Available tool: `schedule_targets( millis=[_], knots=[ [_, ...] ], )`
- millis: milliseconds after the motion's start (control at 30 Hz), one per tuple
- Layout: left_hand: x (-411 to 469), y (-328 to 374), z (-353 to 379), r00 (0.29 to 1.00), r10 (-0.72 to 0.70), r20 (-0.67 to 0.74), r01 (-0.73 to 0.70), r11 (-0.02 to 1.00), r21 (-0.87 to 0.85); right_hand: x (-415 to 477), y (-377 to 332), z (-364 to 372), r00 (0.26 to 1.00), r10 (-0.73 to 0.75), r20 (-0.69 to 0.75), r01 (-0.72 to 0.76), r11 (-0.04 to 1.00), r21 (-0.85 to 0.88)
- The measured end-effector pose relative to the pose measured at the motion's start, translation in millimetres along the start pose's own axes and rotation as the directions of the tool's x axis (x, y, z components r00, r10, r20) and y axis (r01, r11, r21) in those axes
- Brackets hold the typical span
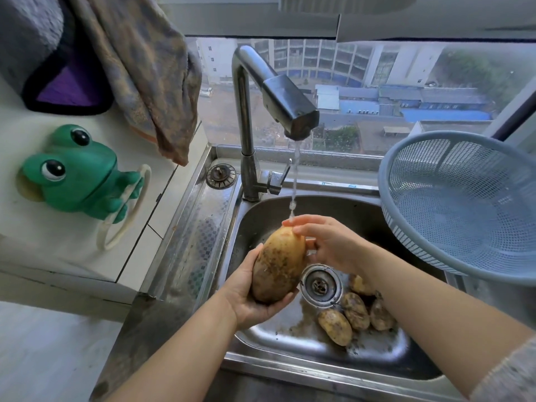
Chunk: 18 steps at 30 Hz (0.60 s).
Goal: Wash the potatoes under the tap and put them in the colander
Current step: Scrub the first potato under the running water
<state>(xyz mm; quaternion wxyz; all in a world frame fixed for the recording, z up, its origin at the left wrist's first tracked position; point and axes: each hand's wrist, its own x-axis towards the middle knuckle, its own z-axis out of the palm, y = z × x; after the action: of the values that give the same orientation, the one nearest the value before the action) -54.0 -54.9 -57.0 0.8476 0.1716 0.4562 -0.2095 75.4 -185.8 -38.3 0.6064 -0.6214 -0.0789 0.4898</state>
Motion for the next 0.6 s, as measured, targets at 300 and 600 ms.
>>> schedule_targets(
  millis=[300, 600],
  knots=[
    [-4.9, -4.7, -0.2, 1.0, -0.003, 0.007, 0.003, 0.999, -0.034, 3.1, -10.9, 1.2, 0.999, -0.038, 0.028, 0.043, 0.985, -0.169],
    [-1.1, 3.8, -4.7, 0.998, 0.056, -0.042, -0.054, 0.998, 0.045, 7.8, -2.4, 5.4, 0.997, -0.039, -0.072, 0.029, 0.991, -0.134]
  ],
)
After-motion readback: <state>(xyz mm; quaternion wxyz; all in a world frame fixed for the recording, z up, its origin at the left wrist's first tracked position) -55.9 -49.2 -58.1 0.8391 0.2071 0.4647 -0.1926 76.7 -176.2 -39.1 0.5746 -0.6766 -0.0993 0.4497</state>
